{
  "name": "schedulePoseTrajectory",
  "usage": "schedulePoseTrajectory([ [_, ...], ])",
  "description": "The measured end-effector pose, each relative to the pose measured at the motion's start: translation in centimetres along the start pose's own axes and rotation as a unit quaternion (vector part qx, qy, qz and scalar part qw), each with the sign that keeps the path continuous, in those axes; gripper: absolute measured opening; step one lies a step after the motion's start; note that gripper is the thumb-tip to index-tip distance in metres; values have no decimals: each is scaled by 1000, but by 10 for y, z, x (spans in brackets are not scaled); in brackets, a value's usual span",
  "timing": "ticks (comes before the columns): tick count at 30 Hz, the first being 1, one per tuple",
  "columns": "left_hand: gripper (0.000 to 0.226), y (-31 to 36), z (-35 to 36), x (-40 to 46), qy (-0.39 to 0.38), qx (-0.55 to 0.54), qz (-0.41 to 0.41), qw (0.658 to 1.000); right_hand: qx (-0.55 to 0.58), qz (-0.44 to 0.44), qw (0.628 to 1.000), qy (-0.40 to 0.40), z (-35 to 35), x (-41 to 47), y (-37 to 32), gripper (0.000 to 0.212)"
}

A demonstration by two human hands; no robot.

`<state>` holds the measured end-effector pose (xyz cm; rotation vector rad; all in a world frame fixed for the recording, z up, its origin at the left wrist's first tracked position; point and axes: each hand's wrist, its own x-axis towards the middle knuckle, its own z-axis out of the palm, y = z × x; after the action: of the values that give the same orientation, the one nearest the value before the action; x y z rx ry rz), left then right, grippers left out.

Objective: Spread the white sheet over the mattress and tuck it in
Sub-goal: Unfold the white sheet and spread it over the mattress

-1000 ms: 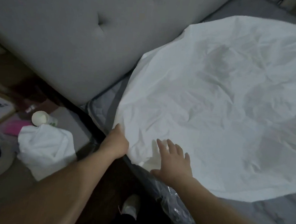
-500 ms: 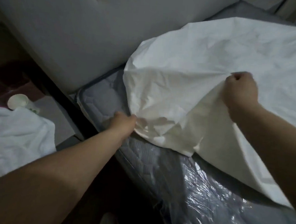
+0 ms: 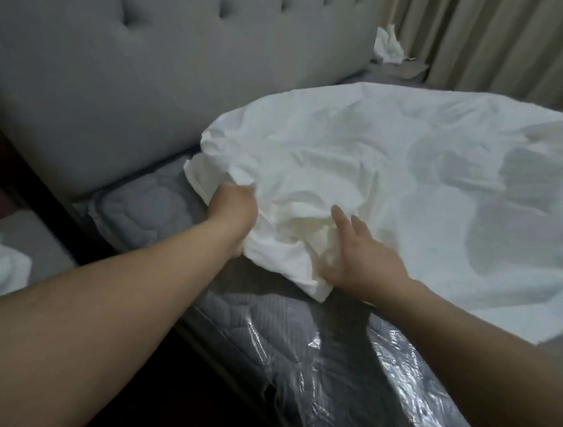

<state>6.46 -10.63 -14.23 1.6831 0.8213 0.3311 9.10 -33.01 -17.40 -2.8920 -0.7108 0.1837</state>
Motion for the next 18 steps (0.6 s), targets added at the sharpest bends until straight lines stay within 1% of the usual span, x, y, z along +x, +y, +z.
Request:
schedulePoseTrajectory([
  [2, 40, 31, -18, -18, -22, 68, 117, 991, 6, 25, 1000, 17, -5, -7, 5, 90],
  [3, 45, 47, -29, -24, -40, 118, 182, 975, -1, 38, 999, 24, -12, -9, 8, 83],
  [4, 51, 61, -41, -29, -62, 186, 245, 950, -6, 52, 998, 29, -24, -10, 10, 75],
  [5, 62, 74, -51, -34, -84, 276, 301, 909, -3, 65, 997, 36, -36, -10, 10, 65],
  [6, 80, 85, -62, -37, -98, 385, 352, 848, 7, 77, 996, 43, -52, -10, 10, 56],
  [7, 94, 94, -72, -39, -100, 501, 394, 764, 20, 85, 995, 56, -69, -9, 10, 49],
  [8, 100, 99, -81, -39, -92, 595, 430, 673, 32, 94, 992, 83, -89, -9, 10, 44],
  [9, 97, 106, -92, -39, -85, 658, 456, 593, 44, 99, 987, 121, -114, -9, 9, 40],
  [10, 88, 111, -100, -37, -80, 694, 465, 544, 63, 101, 980, 160, -139, -11, 9, 36],
  [11, 78, 118, -108, -35, -62, 699, 470, 536, 83, 98, 971, 203, -166, -14, 10, 34],
  [12, 69, 126, -116, -33, -34, 680, 477, 556, 97, 94, 960, 245, -190, -16, 12, 34],
  [15, 46, 150, -131, -31, 96, 591, 492, 632, 154, 108, 913, 363, -243, -31, 24, 40],
  [17, 33, 164, -139, -28, 160, 540, 468, 681, 193, 139, 868, 436, -260, -46, 34, 42],
  [18, 30, 168, -144, -25, 184, 520, 447, 705, 208, 151, 850, 460, -265, -51, 39, 42],
])
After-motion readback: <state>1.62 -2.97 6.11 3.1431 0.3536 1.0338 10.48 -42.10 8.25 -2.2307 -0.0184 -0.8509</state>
